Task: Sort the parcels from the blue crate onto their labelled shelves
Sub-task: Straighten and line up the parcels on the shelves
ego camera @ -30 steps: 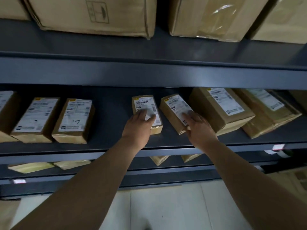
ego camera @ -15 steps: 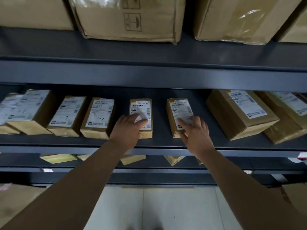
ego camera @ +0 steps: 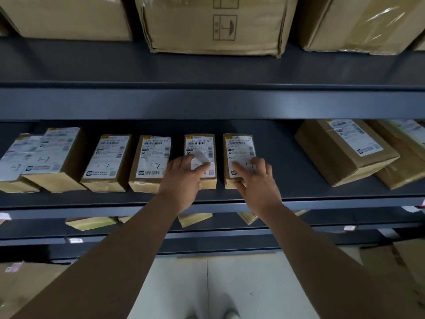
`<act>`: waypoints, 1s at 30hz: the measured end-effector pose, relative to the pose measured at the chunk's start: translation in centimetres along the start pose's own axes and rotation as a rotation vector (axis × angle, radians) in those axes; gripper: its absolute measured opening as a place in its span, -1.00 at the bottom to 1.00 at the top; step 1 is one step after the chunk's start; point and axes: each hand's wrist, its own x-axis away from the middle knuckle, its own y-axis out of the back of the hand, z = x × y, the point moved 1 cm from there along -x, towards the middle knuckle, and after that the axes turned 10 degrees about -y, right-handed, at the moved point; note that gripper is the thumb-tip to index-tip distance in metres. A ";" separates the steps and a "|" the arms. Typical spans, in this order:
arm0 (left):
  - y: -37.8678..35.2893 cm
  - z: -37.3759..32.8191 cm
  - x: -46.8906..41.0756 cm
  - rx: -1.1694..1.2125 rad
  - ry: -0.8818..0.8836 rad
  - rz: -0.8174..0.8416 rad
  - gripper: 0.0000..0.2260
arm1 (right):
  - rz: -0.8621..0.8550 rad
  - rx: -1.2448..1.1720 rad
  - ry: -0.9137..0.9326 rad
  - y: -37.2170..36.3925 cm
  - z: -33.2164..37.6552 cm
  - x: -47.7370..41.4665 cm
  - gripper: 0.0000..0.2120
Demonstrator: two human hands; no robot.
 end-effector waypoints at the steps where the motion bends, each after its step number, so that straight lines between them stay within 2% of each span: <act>1: 0.0 0.1 0.0 0.007 -0.005 -0.009 -0.48 | 0.002 -0.003 -0.010 -0.1 0.1 0.1 -0.52; 7: 0.4 -0.2 -0.1 -0.008 0.010 0.006 -0.50 | 0.027 0.044 -0.021 0.3 0.2 0.6 -0.48; 9: 0.9 -0.7 -0.2 0.014 0.045 0.006 -0.50 | -0.017 0.066 0.002 0.9 -0.2 0.9 -0.42; 14: 3.0 -3.9 -1.0 0.164 0.061 -0.117 -0.55 | -0.099 0.019 0.008 3.7 -4.0 1.9 -0.47; 20: 4.7 -12.1 -5.4 0.203 -0.042 -0.161 -0.57 | -0.273 0.002 -0.007 7.1 -13.0 2.4 -0.54; 24: 5.0 -18.8 -9.4 0.174 -0.092 -0.153 -0.57 | -0.294 0.056 -0.025 9.4 -19.9 2.1 -0.55; 30: 4.3 -28.4 -15.7 0.173 -0.162 -0.122 -0.55 | -0.236 0.139 -0.078 12.9 -30.8 0.7 -0.47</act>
